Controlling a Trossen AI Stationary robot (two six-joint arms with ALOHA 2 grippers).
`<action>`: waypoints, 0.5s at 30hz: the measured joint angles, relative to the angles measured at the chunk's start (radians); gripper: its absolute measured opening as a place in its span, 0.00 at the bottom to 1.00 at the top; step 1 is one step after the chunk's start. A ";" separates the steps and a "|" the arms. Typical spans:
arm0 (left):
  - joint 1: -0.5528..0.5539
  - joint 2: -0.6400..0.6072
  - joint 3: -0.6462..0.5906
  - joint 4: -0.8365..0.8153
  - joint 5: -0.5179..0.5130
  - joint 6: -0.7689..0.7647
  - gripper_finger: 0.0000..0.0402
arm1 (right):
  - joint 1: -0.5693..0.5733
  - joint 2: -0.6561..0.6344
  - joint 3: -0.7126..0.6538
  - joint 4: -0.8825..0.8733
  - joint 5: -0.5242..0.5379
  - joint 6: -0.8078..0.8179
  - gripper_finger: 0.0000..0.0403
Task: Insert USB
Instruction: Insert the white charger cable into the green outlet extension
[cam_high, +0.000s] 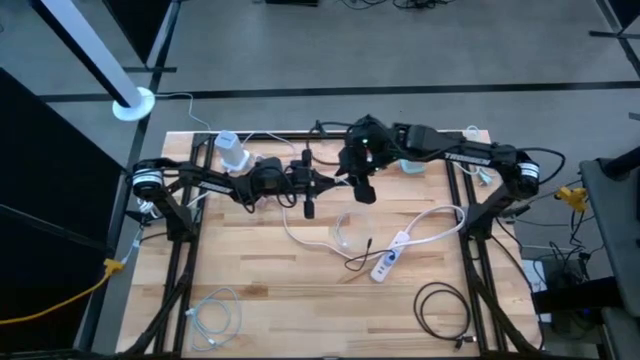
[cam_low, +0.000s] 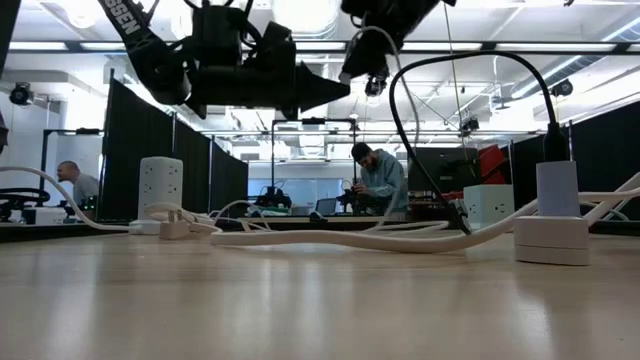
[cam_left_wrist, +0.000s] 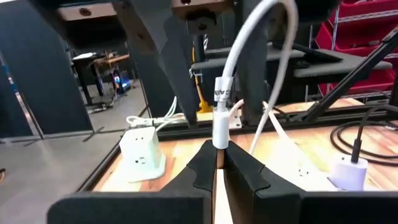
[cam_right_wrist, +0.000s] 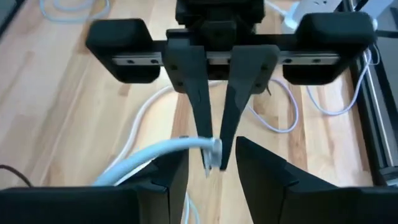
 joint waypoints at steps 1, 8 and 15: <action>0.000 0.002 0.000 -0.006 -0.001 0.000 0.01 | 0.003 0.006 0.008 -0.005 0.000 -0.009 0.30; 0.000 0.049 0.000 -0.025 -0.004 -0.009 0.01 | 0.003 0.086 0.153 -0.163 0.007 -0.020 0.32; 0.001 0.095 0.037 -0.016 -0.004 -0.028 0.01 | 0.009 0.229 0.328 -0.405 0.061 -0.090 0.30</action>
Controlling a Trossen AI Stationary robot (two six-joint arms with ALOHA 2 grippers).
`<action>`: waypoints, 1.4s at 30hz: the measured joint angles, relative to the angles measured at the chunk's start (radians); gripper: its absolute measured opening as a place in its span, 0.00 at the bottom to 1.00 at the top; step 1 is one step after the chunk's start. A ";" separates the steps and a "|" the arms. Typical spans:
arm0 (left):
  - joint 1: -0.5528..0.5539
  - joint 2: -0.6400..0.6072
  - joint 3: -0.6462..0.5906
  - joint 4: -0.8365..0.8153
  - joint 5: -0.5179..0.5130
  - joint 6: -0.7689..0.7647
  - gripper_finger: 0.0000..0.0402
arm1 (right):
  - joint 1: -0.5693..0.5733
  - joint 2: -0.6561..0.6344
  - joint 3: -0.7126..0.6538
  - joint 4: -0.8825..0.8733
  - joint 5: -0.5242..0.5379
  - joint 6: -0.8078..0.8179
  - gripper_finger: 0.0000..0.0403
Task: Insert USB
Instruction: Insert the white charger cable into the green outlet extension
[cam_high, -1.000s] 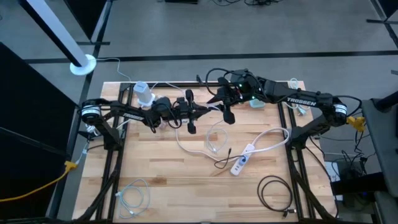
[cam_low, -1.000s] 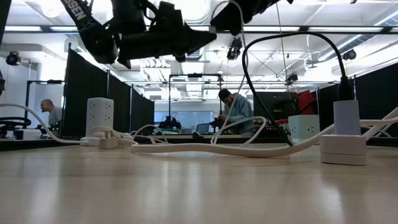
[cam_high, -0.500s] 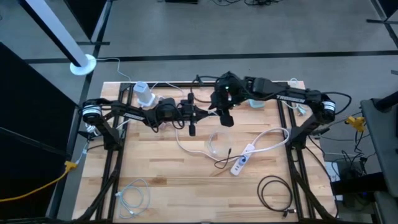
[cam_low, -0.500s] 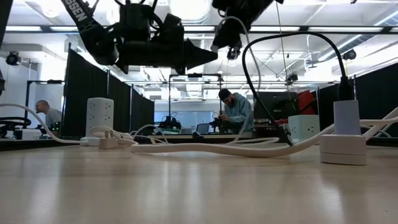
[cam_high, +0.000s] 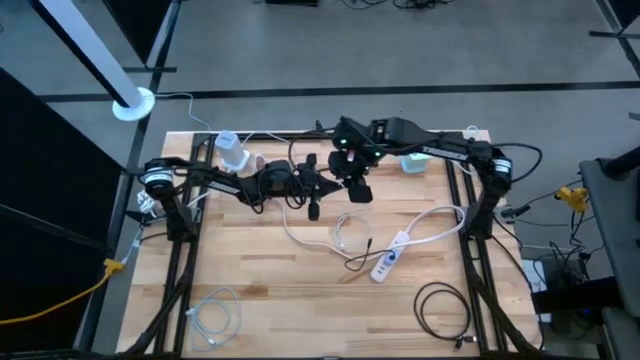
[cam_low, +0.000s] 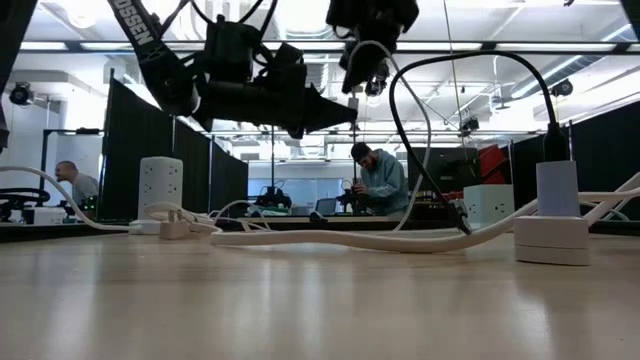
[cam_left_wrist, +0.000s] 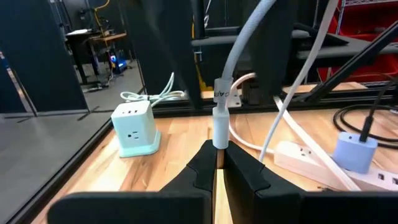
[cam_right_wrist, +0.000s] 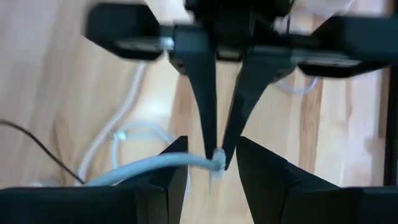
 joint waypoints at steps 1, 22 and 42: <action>0.000 0.004 0.004 -0.007 0.000 0.000 0.01 | 0.000 0.021 0.031 -0.038 0.016 -0.015 0.30; 0.001 0.010 0.014 -0.028 0.001 -0.031 0.01 | 0.015 0.142 0.209 -0.211 0.093 -0.114 0.24; 0.002 0.010 0.014 -0.097 -0.005 -0.004 0.01 | 0.029 0.142 0.205 -0.236 0.136 -0.141 0.21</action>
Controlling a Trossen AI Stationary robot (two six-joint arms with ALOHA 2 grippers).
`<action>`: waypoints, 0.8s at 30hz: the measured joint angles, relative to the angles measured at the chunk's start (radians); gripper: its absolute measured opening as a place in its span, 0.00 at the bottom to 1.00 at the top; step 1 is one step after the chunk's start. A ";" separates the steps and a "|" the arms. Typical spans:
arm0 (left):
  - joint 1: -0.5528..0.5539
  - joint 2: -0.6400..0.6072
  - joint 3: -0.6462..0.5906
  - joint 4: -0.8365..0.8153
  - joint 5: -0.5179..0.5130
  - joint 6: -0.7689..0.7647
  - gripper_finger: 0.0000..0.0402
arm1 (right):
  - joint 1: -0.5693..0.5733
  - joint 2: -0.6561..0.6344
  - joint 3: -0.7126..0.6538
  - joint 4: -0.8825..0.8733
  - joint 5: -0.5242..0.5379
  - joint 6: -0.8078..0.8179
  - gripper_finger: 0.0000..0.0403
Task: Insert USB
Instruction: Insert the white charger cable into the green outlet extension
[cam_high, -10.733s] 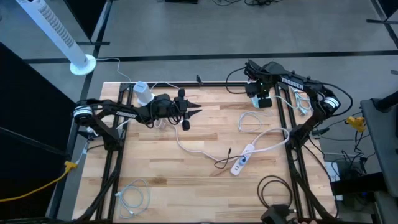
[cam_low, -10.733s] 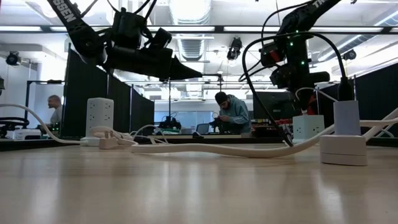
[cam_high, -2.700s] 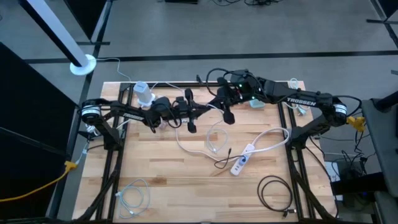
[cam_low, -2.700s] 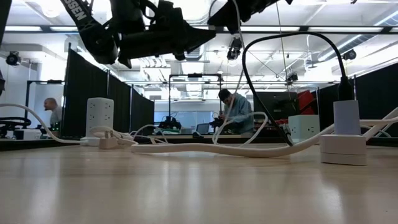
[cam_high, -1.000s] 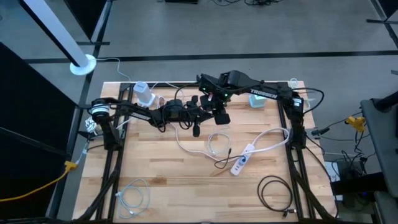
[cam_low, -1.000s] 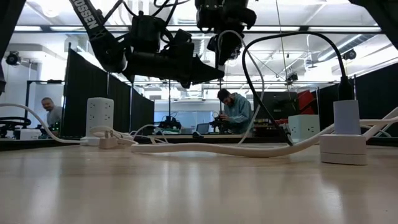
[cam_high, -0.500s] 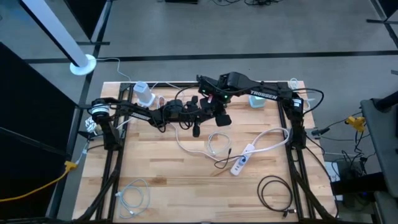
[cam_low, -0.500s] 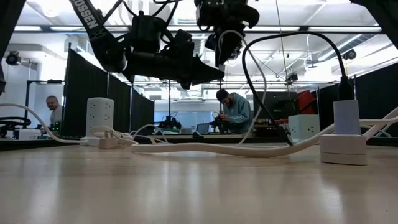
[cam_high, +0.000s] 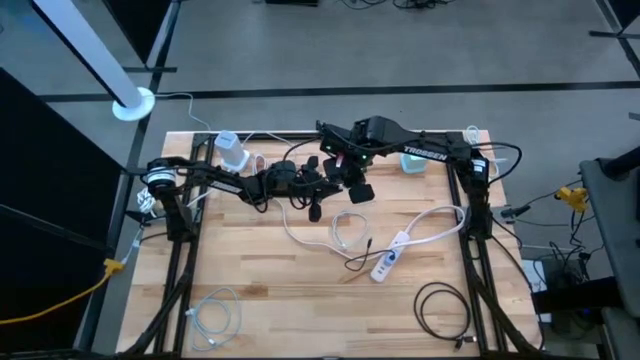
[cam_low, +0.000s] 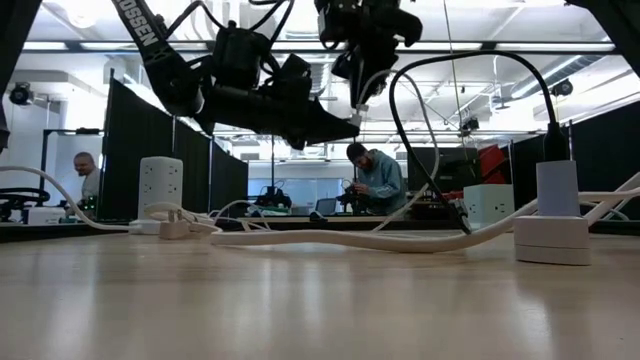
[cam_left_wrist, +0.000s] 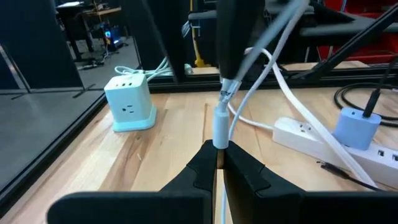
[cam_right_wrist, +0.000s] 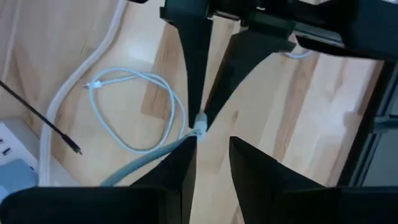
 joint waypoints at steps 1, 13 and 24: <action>0.000 0.000 0.000 -0.003 0.000 0.000 0.01 | 0.002 0.002 0.000 0.002 0.000 -0.003 0.22; 0.001 0.000 0.000 0.004 -0.004 -0.004 0.01 | 0.022 0.003 -0.002 0.098 0.004 0.005 0.33; 0.001 0.000 0.000 0.003 -0.004 -0.004 0.01 | 0.021 0.004 -0.030 0.069 0.008 0.045 0.24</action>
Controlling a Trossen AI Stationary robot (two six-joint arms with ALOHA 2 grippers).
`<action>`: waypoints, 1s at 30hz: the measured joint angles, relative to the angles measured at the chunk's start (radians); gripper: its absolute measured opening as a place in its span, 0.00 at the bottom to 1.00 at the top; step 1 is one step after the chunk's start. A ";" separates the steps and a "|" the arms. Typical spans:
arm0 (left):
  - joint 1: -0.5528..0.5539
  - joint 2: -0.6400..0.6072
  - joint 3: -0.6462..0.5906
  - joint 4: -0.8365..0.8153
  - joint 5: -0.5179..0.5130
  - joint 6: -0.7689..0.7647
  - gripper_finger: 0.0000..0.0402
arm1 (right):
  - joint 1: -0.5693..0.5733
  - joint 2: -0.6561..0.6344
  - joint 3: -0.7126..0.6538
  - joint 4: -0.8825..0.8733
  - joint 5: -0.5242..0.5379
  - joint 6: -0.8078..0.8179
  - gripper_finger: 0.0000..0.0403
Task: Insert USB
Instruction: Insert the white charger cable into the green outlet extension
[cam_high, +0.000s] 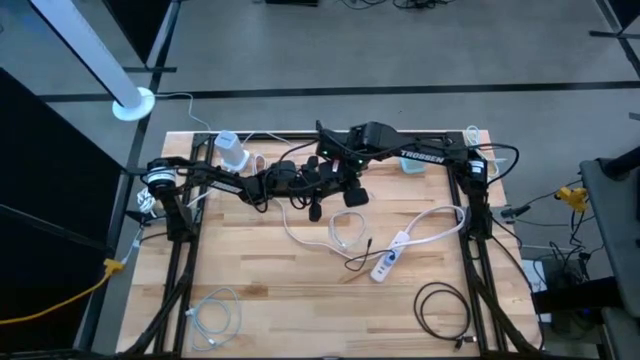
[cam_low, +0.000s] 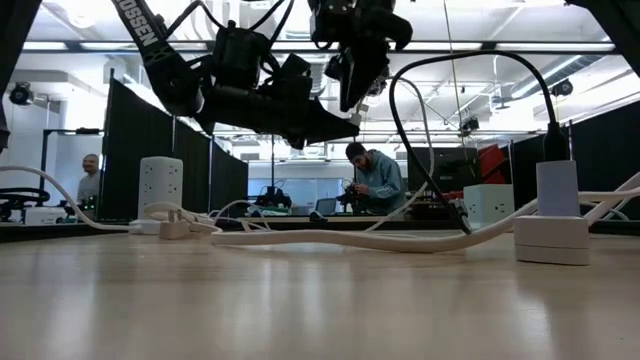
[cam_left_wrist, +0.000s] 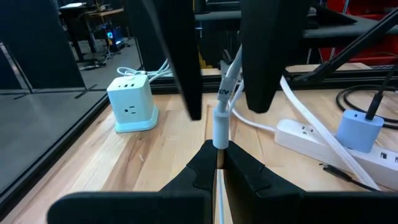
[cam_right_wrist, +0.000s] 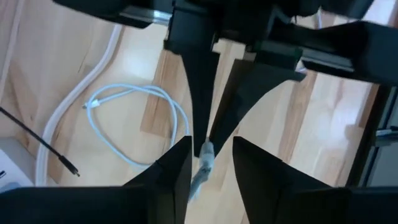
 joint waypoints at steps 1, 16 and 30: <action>0.000 0.000 0.000 -0.001 0.000 0.000 0.01 | -0.001 0.000 -0.004 -0.002 0.000 0.000 0.23; 0.000 0.000 0.000 -0.002 0.000 -0.001 0.01 | -0.004 0.000 -0.036 0.005 0.026 -0.010 0.16; 0.000 0.000 0.000 -0.001 0.000 -0.004 0.01 | -0.004 0.000 -0.050 0.022 0.026 0.004 0.12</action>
